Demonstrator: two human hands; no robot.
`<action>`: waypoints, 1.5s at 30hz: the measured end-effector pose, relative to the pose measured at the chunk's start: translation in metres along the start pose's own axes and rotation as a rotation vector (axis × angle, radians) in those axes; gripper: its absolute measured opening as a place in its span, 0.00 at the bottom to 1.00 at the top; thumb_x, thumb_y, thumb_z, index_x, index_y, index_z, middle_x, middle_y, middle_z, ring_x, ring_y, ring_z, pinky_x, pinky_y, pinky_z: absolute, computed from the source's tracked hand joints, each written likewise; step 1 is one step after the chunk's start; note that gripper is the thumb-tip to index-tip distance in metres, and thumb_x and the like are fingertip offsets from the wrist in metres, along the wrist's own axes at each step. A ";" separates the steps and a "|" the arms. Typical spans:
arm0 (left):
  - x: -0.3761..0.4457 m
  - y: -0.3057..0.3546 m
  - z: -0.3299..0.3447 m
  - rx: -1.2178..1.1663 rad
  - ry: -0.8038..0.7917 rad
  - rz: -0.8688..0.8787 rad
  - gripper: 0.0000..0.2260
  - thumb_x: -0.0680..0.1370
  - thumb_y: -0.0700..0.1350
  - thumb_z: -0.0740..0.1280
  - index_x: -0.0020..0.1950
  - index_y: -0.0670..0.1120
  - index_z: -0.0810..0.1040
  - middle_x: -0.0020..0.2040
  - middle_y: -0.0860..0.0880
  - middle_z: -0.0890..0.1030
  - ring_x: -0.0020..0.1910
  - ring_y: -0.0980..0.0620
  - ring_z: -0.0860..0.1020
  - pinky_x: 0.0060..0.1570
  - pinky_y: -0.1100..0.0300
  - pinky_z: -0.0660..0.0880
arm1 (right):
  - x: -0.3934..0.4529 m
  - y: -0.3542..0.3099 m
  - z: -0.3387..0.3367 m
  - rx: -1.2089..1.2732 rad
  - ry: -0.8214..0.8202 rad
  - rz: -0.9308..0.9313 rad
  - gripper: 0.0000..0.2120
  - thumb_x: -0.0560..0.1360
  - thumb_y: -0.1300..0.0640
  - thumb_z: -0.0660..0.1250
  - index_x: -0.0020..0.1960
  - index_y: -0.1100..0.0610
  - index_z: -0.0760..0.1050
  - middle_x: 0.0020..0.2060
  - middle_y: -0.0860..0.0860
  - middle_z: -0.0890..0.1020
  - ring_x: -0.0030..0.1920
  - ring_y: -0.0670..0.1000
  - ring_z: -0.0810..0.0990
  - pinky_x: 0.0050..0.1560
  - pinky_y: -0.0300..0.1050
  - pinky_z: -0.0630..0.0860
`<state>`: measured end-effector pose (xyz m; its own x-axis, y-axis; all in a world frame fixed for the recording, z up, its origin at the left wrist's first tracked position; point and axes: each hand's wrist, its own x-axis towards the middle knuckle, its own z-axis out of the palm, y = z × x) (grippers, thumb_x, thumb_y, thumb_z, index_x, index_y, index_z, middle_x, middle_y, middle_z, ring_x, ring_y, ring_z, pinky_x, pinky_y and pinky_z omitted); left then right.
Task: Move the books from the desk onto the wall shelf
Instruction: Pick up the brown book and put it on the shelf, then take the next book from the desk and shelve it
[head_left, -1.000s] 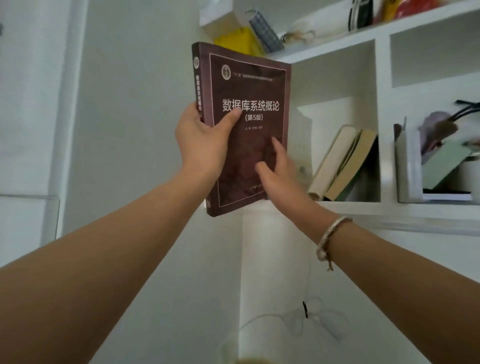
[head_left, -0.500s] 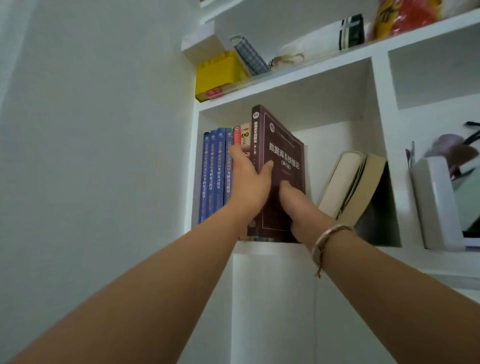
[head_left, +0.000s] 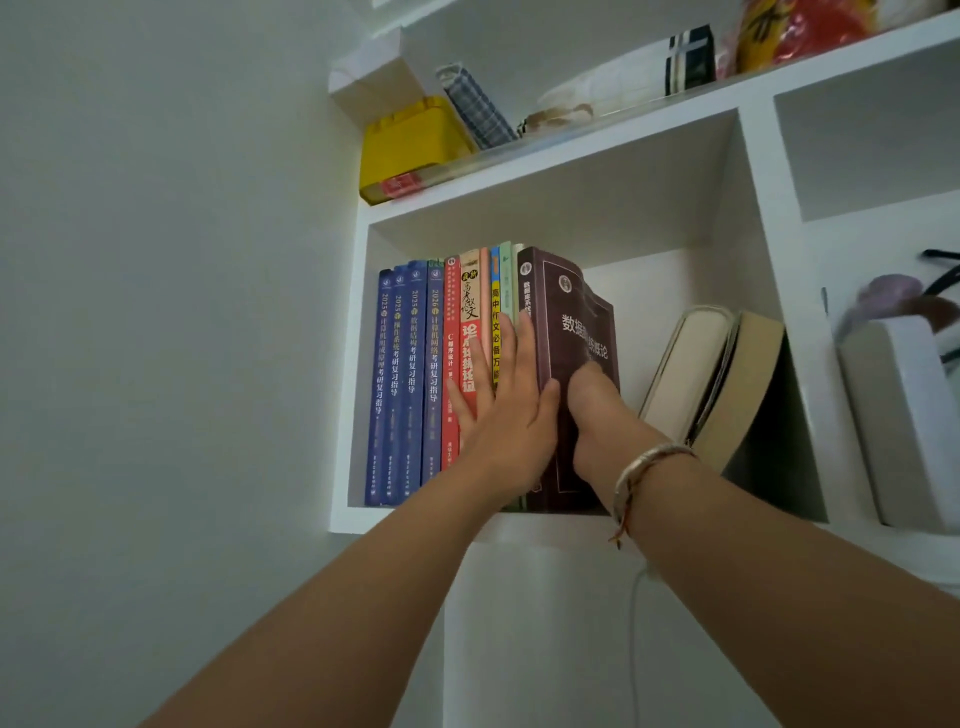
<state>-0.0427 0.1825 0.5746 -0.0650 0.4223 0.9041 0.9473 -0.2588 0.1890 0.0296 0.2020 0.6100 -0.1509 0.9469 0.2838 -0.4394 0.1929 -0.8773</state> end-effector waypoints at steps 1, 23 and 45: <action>0.003 -0.001 0.002 0.053 -0.027 -0.017 0.28 0.82 0.56 0.47 0.73 0.59 0.29 0.75 0.57 0.30 0.73 0.50 0.27 0.70 0.43 0.28 | -0.008 -0.001 -0.003 0.008 -0.034 -0.036 0.23 0.82 0.51 0.47 0.70 0.61 0.66 0.67 0.57 0.74 0.67 0.58 0.72 0.67 0.52 0.68; -0.193 0.009 -0.011 -0.560 0.058 -0.183 0.20 0.81 0.43 0.58 0.71 0.59 0.64 0.70 0.64 0.64 0.70 0.65 0.60 0.68 0.69 0.56 | -0.142 0.037 -0.105 -0.388 -0.269 -0.356 0.15 0.80 0.45 0.53 0.59 0.46 0.74 0.53 0.44 0.80 0.55 0.45 0.77 0.58 0.40 0.70; -0.555 0.076 0.168 -0.433 -0.830 -0.777 0.17 0.79 0.39 0.61 0.65 0.54 0.70 0.66 0.55 0.69 0.66 0.56 0.67 0.63 0.61 0.66 | -0.217 0.325 -0.475 -1.146 -0.174 0.383 0.16 0.78 0.56 0.61 0.65 0.54 0.73 0.65 0.51 0.75 0.66 0.51 0.73 0.59 0.42 0.71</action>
<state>0.1177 0.0747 0.0221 -0.1981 0.9802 0.0033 0.5519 0.1087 0.8268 0.3405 0.1811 0.0796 -0.2547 0.9621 -0.0973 0.6816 0.1072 -0.7238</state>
